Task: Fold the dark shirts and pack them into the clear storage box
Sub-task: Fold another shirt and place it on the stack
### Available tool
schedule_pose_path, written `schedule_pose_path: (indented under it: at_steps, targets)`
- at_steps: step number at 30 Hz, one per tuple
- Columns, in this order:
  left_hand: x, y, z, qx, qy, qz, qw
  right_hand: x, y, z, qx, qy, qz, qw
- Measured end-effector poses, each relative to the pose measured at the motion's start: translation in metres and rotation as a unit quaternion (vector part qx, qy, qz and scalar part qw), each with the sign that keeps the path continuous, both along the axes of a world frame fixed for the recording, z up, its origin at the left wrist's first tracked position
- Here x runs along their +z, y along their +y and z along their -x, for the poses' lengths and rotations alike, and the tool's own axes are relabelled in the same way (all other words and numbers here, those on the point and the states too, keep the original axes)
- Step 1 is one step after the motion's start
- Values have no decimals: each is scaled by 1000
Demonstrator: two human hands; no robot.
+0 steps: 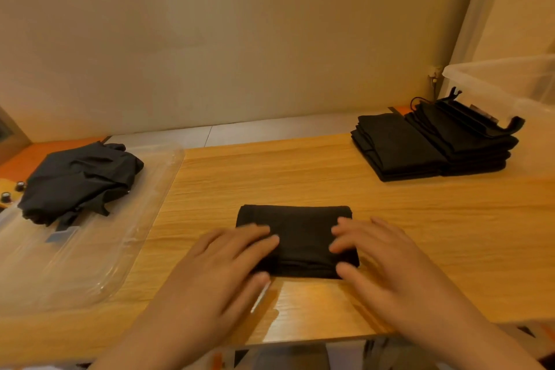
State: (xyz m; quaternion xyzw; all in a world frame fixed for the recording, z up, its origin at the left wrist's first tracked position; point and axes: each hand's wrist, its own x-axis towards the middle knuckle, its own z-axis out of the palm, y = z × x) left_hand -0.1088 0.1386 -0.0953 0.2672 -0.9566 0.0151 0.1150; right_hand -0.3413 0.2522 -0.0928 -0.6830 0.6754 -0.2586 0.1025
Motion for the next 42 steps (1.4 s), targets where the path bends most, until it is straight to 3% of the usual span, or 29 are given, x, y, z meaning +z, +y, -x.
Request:
schedule_pose_path:
  at_steps: [2,4,9,14,17,21,23,27,30,36,42]
  targets:
    - [15,-4,17,13,61,-47,997,9,-17,-11,-29,-32,75,996]
    - [19,-16,43,44,91,-80,992,9,-43,-23,-37,1,94,995]
    - [-21,-41,81,88,-19,-131,987,-27,-88,-30,-34,112,-60,991]
    - [-35,-51,64,94,-3,-128,987,-36,-83,-18,-41,149,-71,985]
    - [-35,-58,52,103,16,-161,981,-34,-76,-7,-67,117,-93,986]
    - [-20,-65,35,91,42,-315,944,-28,-60,12,-71,51,-96,992]
    - [-8,-71,30,106,50,-346,931,-21,-57,22,-76,8,-101,992]
    - [9,-89,36,123,-85,-315,937,-3,-61,31,-88,41,-134,986]
    - [17,-96,43,112,-109,-349,924,6,-68,33,-91,30,-184,978]
    - [16,-97,46,90,-39,-417,904,5,-59,33,-51,-73,-153,984]
    - [21,-91,49,91,-9,-491,866,1,-34,39,-13,-275,-98,956]
